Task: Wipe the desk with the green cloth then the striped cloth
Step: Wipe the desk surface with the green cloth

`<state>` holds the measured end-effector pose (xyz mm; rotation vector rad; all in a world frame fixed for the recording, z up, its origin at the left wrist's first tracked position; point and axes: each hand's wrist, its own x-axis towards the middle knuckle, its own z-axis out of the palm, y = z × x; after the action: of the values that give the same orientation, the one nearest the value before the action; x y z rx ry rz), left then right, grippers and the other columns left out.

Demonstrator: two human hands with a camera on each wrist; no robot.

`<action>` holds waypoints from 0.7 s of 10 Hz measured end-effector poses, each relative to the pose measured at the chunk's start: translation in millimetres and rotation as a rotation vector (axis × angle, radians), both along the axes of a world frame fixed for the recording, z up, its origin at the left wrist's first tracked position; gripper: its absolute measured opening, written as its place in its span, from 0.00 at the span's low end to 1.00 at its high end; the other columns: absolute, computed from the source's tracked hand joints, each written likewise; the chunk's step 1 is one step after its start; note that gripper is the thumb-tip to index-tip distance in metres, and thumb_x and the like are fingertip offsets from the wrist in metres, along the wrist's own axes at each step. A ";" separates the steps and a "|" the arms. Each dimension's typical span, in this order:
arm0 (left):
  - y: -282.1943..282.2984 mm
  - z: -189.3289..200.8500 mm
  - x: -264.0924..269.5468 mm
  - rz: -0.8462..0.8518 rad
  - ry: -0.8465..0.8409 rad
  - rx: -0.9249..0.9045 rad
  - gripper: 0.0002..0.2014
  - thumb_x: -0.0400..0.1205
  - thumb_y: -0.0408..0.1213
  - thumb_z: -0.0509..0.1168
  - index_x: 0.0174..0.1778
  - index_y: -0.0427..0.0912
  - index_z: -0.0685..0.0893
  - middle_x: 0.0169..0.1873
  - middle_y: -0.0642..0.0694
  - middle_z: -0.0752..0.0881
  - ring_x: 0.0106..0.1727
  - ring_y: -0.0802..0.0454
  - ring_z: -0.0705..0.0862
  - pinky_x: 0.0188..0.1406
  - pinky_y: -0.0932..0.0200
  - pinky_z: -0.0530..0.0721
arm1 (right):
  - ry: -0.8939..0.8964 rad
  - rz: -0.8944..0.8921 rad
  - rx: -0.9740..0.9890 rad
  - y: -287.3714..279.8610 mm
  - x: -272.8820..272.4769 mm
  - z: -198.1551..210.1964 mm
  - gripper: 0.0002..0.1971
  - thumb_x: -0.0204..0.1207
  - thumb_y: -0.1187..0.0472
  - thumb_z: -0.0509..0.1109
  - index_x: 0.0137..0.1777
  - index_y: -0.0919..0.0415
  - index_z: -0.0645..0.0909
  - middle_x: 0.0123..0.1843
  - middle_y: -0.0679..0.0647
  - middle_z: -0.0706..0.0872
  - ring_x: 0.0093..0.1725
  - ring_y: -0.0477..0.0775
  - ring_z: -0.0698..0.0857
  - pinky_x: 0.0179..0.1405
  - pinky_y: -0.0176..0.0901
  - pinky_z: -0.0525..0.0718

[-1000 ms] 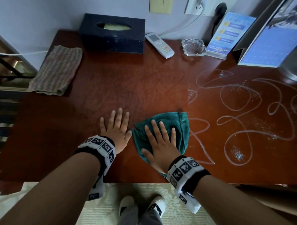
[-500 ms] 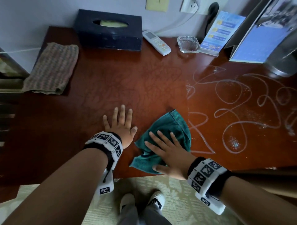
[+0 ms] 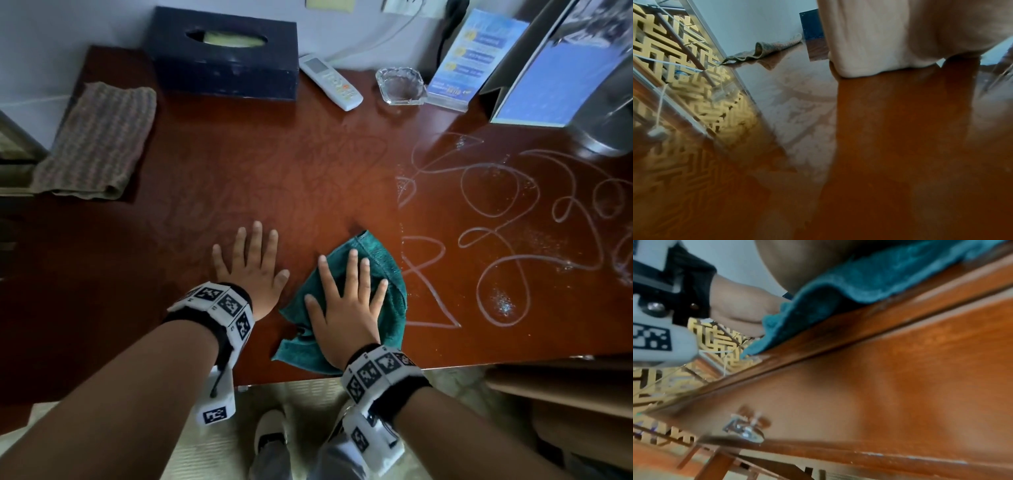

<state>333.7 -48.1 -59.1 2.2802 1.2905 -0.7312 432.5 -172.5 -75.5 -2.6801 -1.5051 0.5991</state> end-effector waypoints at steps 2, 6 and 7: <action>0.0 3.1 1.1 0.007 0.009 -0.015 0.32 0.86 0.55 0.36 0.78 0.51 0.24 0.76 0.49 0.20 0.78 0.45 0.24 0.74 0.34 0.30 | -0.013 0.194 0.085 -20.7 0.4 -1.1 0.32 0.80 0.35 0.41 0.83 0.38 0.40 0.85 0.55 0.35 0.83 0.58 0.33 0.78 0.68 0.32; 0.2 6.5 2.2 0.015 0.024 -0.042 0.31 0.87 0.55 0.36 0.77 0.51 0.22 0.75 0.49 0.18 0.78 0.46 0.23 0.74 0.34 0.29 | 0.024 0.488 0.045 -52.5 26.6 1.3 0.31 0.82 0.37 0.47 0.83 0.36 0.43 0.86 0.50 0.39 0.84 0.55 0.37 0.78 0.65 0.36; -0.1 6.2 1.7 0.013 0.023 -0.039 0.31 0.87 0.55 0.35 0.77 0.51 0.22 0.74 0.49 0.18 0.78 0.46 0.22 0.74 0.34 0.30 | 0.017 0.541 0.047 -58.1 38.4 -0.3 0.31 0.82 0.36 0.46 0.83 0.36 0.40 0.86 0.49 0.40 0.84 0.53 0.37 0.77 0.64 0.35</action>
<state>335.4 -48.2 -52.9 2.2372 1.2887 -0.7738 470.9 -230.6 -75.8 -2.2127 -2.2186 0.5794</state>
